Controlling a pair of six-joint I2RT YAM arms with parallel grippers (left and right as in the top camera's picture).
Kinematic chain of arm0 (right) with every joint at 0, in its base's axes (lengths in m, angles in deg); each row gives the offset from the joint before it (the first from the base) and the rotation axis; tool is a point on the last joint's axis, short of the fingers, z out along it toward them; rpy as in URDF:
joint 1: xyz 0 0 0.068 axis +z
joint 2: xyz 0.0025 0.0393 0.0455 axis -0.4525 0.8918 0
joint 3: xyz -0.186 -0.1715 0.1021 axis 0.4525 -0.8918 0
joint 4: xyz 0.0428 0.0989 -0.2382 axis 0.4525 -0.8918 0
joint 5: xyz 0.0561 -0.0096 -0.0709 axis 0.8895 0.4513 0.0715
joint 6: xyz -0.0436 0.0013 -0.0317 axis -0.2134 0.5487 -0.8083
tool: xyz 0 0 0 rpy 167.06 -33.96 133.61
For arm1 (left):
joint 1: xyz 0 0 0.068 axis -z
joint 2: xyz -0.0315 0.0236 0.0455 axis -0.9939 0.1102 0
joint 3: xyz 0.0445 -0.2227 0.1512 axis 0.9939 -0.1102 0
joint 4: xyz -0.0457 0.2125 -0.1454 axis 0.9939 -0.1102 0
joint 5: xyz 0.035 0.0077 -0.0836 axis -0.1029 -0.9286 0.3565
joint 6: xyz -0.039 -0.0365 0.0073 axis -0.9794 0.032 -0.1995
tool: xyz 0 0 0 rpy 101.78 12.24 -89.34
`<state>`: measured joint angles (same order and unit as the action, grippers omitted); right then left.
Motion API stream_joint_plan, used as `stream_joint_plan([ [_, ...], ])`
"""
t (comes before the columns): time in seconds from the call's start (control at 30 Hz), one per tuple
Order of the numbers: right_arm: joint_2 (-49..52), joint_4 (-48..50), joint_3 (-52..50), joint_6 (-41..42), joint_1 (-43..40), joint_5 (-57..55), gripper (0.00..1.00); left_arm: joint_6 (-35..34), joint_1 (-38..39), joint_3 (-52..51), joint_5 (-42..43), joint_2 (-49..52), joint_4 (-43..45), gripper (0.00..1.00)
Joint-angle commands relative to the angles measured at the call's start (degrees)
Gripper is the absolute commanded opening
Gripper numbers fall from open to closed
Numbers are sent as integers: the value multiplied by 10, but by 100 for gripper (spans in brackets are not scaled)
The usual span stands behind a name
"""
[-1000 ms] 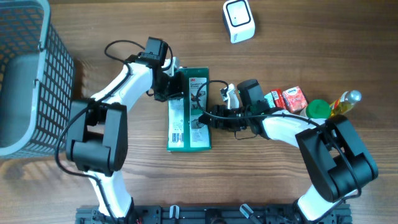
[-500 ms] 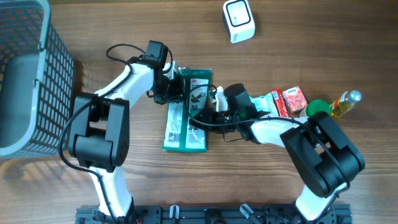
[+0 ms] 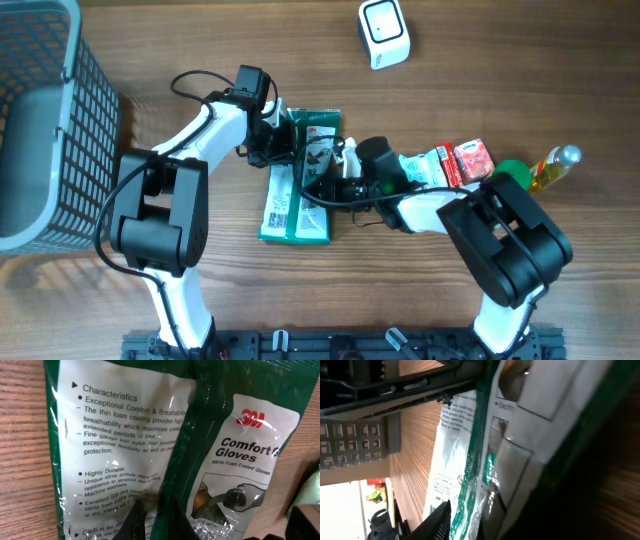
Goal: Scan the item barcode
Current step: 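Open the left gripper and withdraw it left toward the basket, then raise the glove pack up under the white scanner with the right gripper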
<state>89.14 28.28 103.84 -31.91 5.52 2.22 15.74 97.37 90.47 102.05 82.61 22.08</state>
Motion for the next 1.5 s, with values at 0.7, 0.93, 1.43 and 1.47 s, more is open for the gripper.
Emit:
stream_joint_plan([
  [0.7,26,-4,-9,-41,7,-12,4,67,-105,32,-276,-165,-60,7],
  [0.93,26,-4,-9,-47,7,-16,4,87,-105,32,-279,-165,-76,100],
  [1.43,-195,-874,541,-632,-21,-288,4,87,-105,32,-279,-165,-76,100],
  [1.47,-195,-868,576,-671,-21,-313,4,87,-105,32,-279,-165,-76,100],
])
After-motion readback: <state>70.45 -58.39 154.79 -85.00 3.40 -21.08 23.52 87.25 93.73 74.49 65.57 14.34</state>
